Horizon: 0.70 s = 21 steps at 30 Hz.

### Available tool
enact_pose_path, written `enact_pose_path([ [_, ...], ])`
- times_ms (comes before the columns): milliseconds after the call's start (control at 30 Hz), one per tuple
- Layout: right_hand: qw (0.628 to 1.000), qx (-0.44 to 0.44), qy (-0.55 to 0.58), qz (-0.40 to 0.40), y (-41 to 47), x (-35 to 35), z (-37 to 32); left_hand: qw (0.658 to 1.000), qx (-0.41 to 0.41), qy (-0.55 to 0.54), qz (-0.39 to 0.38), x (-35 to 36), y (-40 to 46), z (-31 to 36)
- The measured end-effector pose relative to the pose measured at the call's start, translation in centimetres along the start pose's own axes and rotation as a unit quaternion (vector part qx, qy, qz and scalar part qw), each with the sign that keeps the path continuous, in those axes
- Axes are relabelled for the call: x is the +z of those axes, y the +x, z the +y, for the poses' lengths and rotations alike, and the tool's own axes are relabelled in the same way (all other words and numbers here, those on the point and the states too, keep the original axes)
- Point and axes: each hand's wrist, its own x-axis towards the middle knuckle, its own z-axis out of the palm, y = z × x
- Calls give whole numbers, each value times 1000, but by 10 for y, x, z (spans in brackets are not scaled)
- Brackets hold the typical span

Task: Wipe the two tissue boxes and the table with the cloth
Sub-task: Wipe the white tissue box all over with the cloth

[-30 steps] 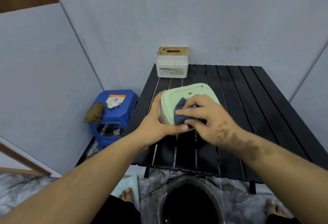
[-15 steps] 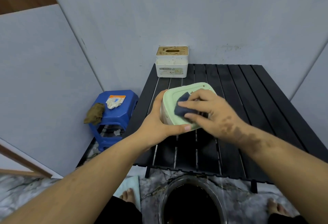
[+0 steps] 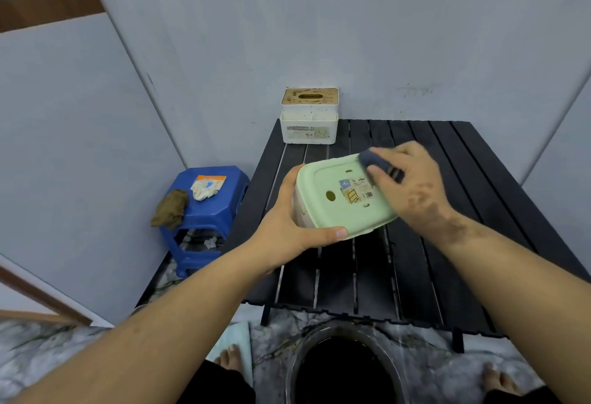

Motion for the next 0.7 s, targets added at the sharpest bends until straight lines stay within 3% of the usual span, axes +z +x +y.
enact_pose_path([
  [67,997,79,-15,8,2,3,4,1000,-1,3,0,1,0,0],
  [167,997,-67,35,-27,-11,17,-25,1000,3,5,4,1,0,0],
  [267,974,-198,55,-92,-14,21,-37,1000,12,16,-3,1,-1,1],
  [333,986,-158,30,-49,-3,16,-24,1000,13,13,-3,1,-1,0],
  [400,999,-31,-7,3,6,6,-9,1000,10,11,-2,1,-1,1],
  [467,1000,24,-12,8,6,6,-8,1000,9,22,-5,2,-1,3],
  [633,980,-181,61,-59,-14,21,-57,998,3,57,3,4,-2,5],
  [700,984,-157,61,-54,-6,15,-59,998,9,68,0,5,-3,6],
])
